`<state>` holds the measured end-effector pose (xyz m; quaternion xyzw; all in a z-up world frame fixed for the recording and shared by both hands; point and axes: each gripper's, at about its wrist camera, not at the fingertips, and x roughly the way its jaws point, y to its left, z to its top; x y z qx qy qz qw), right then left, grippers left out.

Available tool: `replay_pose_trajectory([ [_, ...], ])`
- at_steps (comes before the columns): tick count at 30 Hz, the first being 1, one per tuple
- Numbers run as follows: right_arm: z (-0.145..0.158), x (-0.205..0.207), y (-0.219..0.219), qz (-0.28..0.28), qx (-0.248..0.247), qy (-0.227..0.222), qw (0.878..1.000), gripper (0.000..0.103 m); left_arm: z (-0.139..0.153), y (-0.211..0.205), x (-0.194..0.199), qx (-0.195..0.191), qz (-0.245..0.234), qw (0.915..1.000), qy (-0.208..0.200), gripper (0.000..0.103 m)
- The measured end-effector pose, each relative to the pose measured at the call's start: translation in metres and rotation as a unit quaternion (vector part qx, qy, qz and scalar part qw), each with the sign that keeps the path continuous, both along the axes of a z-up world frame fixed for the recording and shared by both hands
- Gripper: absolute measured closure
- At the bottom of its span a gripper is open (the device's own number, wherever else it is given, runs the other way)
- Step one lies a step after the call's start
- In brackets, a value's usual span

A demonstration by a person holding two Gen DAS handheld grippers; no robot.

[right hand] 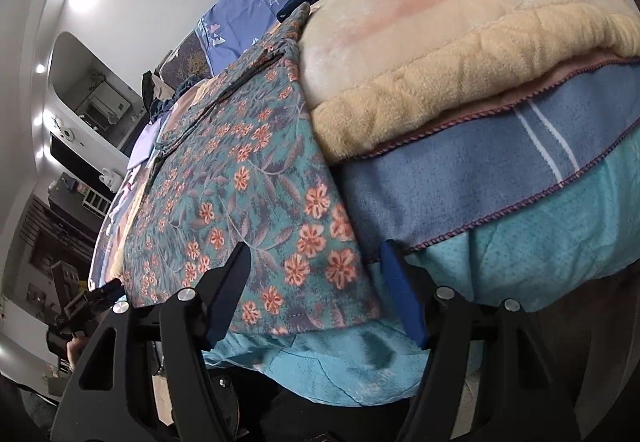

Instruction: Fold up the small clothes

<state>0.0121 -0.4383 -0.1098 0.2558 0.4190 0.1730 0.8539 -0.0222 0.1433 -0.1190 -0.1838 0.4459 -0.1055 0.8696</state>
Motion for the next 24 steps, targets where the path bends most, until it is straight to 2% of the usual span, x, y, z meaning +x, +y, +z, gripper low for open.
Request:
replay_pose_trajectory([
  [2, -0.002, -0.001, -0.004, -0.006, 0.015, -0.001, 1.0, 0.041, 0.001, -0.003, 0.002, 0.002, -0.01, 0.9999, 0.003, 0.02],
  [3, -0.002, -0.002, -0.005, -0.008, 0.017, -0.001, 1.0, 0.044, 0.002, -0.005, 0.003, -0.002, -0.017, 0.9998, 0.003, 0.026],
  [4, -0.003, -0.004, -0.006, -0.01, 0.019, -0.001, 1.0, 0.046, 0.002, -0.006, 0.003, -0.015, -0.027, 0.9995, 0.006, 0.037],
  [7, -0.003, -0.005, -0.008, -0.013, 0.022, -0.003, 1.0, 0.05, 0.0, -0.007, 0.005, -0.035, -0.037, 0.9987, 0.011, 0.047],
  [12, -0.003, -0.004, -0.007, -0.011, 0.006, -0.002, 1.0, 0.062, -0.003, -0.005, 0.003, -0.045, -0.035, 0.9982, 0.02, 0.053],
  [18, -0.004, -0.004, -0.005, 0.008, 0.022, 0.004, 1.0, 0.079, -0.009, 0.005, -0.007, -0.076, -0.033, 0.996, 0.032, 0.056],
  [24, -0.004, -0.003, 0.005, 0.012, 0.01, 0.004, 1.0, 0.081, -0.017, 0.013, -0.013, -0.117, -0.028, 0.9917, 0.045, 0.056],
])
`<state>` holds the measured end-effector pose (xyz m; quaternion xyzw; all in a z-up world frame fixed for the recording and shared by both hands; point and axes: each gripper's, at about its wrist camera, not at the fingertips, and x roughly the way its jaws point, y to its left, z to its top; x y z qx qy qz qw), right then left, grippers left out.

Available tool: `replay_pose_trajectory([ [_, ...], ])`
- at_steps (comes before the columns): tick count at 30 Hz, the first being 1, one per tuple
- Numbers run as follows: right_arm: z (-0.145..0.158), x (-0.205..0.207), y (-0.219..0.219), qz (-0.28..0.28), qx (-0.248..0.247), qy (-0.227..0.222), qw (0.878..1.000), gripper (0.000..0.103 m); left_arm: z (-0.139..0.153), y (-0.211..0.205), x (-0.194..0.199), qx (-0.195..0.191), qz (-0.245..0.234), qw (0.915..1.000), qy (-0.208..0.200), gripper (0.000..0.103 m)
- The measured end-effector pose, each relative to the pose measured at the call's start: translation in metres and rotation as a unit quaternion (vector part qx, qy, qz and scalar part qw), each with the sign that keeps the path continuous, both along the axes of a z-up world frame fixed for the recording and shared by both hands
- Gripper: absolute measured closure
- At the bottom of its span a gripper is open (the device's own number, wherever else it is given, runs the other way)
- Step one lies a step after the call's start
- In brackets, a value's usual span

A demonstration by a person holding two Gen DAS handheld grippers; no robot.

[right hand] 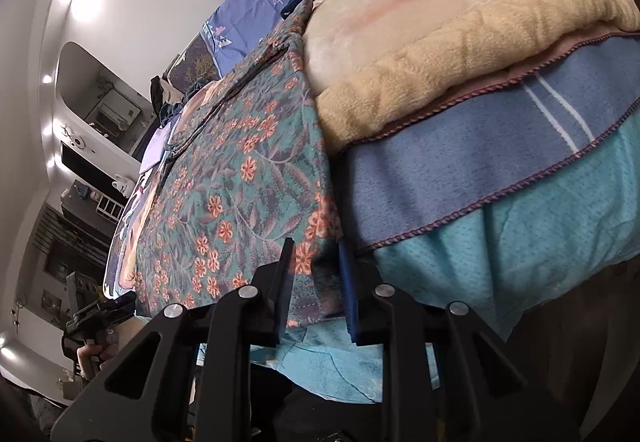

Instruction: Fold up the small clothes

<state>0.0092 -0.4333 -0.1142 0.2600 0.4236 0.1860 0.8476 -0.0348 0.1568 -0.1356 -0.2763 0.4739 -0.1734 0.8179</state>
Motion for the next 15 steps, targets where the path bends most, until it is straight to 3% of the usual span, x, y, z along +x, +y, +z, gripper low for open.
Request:
replay_pose_trajectory([
  [5, 0.002, -0.001, -0.004, -0.015, -0.022, 0.006, 1.0, 0.083, -0.004, 0.005, -0.004, -0.004, 0.013, 0.9999, 0.0, 0.058],
  [9, 0.001, -0.002, -0.001, -0.015, -0.041, 0.01, 0.999, 0.083, -0.005, 0.001, -0.004, 0.022, 0.011, 0.9997, -0.002, 0.06],
  [11, 0.001, -0.002, 0.003, -0.013, -0.056, 0.012, 0.998, 0.083, -0.005, -0.003, -0.002, 0.045, 0.01, 0.9989, 0.0, 0.065],
  [12, 0.001, -0.002, 0.006, -0.012, -0.065, 0.012, 0.998, 0.084, -0.006, -0.004, -0.001, 0.059, 0.013, 0.9982, 0.002, 0.075],
  [14, 0.001, -0.003, 0.006, -0.018, -0.076, 0.014, 0.997, 0.097, -0.008, -0.001, 0.0, 0.063, 0.02, 0.9978, 0.005, 0.088],
  [15, 0.001, -0.004, 0.005, -0.02, -0.07, 0.014, 0.997, 0.098, -0.008, 0.002, -0.001, 0.053, 0.021, 0.9984, 0.004, 0.09],
])
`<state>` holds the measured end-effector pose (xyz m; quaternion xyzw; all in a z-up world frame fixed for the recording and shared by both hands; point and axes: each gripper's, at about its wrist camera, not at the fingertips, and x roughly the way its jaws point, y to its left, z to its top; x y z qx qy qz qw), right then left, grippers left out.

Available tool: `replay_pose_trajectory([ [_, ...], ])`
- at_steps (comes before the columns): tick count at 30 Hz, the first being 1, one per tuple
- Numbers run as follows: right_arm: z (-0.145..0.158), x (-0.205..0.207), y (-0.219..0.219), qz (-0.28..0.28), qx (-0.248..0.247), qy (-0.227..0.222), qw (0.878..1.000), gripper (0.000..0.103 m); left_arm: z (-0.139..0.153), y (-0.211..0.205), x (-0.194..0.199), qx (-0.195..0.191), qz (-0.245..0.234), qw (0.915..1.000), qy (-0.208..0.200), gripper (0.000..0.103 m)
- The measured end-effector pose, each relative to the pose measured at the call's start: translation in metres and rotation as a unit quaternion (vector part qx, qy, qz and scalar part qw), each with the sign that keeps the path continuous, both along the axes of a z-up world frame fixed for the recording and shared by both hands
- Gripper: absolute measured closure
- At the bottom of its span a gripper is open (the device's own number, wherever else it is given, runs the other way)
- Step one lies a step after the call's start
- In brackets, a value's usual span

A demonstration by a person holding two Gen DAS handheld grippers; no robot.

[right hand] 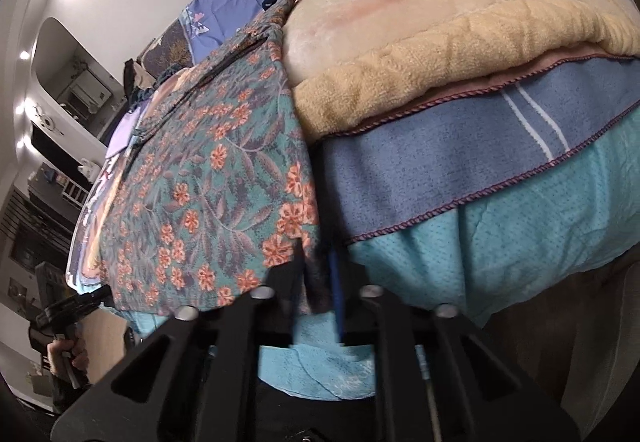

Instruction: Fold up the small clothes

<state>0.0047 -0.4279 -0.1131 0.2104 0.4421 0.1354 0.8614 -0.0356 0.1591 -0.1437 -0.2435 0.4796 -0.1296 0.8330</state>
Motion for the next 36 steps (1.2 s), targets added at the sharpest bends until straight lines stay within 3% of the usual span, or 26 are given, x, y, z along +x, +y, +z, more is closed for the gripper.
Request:
replay_pose_trajectory([
  [9, 0.017, -0.01, -0.015, -0.005, 0.078, -0.02, 0.997, 0.098, 0.014, 0.011, -0.009, -0.038, -0.002, 0.999, -0.024, 0.094],
  [15, 0.037, -0.007, -0.017, 0.009, 0.137, -0.04, 0.99, 0.098, 0.044, 0.016, -0.009, -0.092, -0.021, 0.9934, -0.066, 0.094],
  [21, 0.057, 0.007, -0.011, 0.026, 0.183, -0.064, 0.981, 0.098, 0.073, 0.015, 0.004, -0.117, -0.037, 0.9874, -0.1, 0.094],
  [29, 0.091, 0.044, 0.004, 0.058, 0.218, -0.091, 0.97, 0.098, 0.117, 0.011, 0.046, -0.096, -0.056, 0.9839, -0.14, 0.094],
  [36, 0.12, 0.09, 0.01, 0.044, 0.24, -0.102, 0.964, 0.098, 0.158, 0.01, 0.097, -0.073, -0.048, 0.9804, -0.177, 0.094],
])
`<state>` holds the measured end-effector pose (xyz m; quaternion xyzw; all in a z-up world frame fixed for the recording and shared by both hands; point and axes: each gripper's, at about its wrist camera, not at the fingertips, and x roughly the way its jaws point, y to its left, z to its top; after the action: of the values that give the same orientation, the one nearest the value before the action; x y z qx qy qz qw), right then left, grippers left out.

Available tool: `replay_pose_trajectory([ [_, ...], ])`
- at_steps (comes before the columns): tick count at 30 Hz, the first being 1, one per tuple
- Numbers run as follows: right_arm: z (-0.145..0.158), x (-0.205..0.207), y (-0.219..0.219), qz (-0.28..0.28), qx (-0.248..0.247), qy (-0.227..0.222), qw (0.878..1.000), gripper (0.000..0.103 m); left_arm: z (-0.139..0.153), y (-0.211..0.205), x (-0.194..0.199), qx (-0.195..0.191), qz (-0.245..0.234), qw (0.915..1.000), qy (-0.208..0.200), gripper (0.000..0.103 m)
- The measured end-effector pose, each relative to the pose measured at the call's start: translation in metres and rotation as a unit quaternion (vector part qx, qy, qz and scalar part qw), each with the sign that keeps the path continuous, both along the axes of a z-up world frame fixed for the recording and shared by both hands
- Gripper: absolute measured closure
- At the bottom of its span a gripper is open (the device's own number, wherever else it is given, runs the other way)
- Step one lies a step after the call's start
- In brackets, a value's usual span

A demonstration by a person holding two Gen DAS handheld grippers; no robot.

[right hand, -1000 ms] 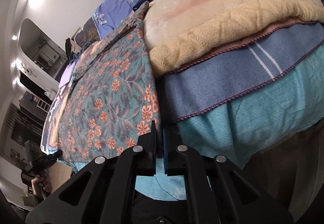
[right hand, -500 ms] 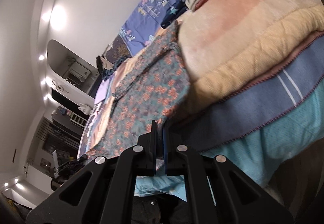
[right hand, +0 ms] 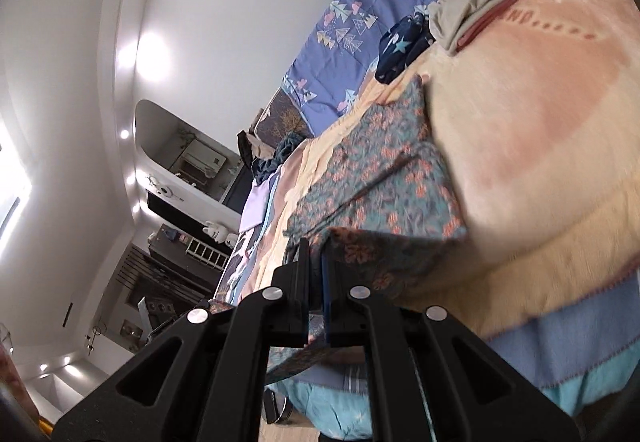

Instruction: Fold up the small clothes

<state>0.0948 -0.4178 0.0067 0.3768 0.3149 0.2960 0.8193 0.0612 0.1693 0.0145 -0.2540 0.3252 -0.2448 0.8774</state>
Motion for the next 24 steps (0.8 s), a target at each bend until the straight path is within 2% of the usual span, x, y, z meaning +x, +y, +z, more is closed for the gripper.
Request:
replay_pose_trajectory([
  [7, 0.021, 0.059, 0.011, -0.007, 0.007, -0.008, 1.0, 0.098, 0.033, 0.003, 0.059, 0.014, 0.016, 0.9994, -0.028, 0.094],
  [10, 0.019, 0.071, 0.017, -0.002, 0.003, -0.003, 1.0, 0.098, 0.022, 0.012, 0.07, 0.01, 0.018, 0.9997, -0.011, 0.094],
  [12, 0.013, 0.073, 0.024, -0.002, -0.014, -0.001, 1.0, 0.098, 0.004, 0.017, 0.065, 0.017, 0.017, 0.9997, 0.004, 0.093],
  [14, 0.003, 0.075, 0.023, -0.002, -0.016, 0.009, 1.0, 0.098, -0.017, 0.022, 0.055, 0.03, 0.019, 0.9991, 0.022, 0.083],
  [16, -0.008, 0.08, 0.021, -0.007, -0.015, 0.024, 1.0, 0.098, -0.035, 0.026, 0.05, 0.043, 0.022, 0.998, 0.04, 0.056],
  [19, -0.021, 0.083, 0.02, -0.01, -0.015, 0.043, 0.999, 0.098, -0.05, 0.019, 0.049, 0.088, 0.011, 0.9949, 0.049, 0.045],
  [21, -0.028, 0.086, 0.019, -0.013, -0.018, 0.056, 0.998, 0.098, -0.05, 0.006, 0.056, 0.131, -0.007, 0.9906, 0.038, 0.043],
  [24, -0.031, 0.086, 0.013, -0.026, -0.016, 0.066, 0.997, 0.098, -0.053, -0.014, 0.077, 0.164, -0.047, 0.9846, 0.04, 0.041],
])
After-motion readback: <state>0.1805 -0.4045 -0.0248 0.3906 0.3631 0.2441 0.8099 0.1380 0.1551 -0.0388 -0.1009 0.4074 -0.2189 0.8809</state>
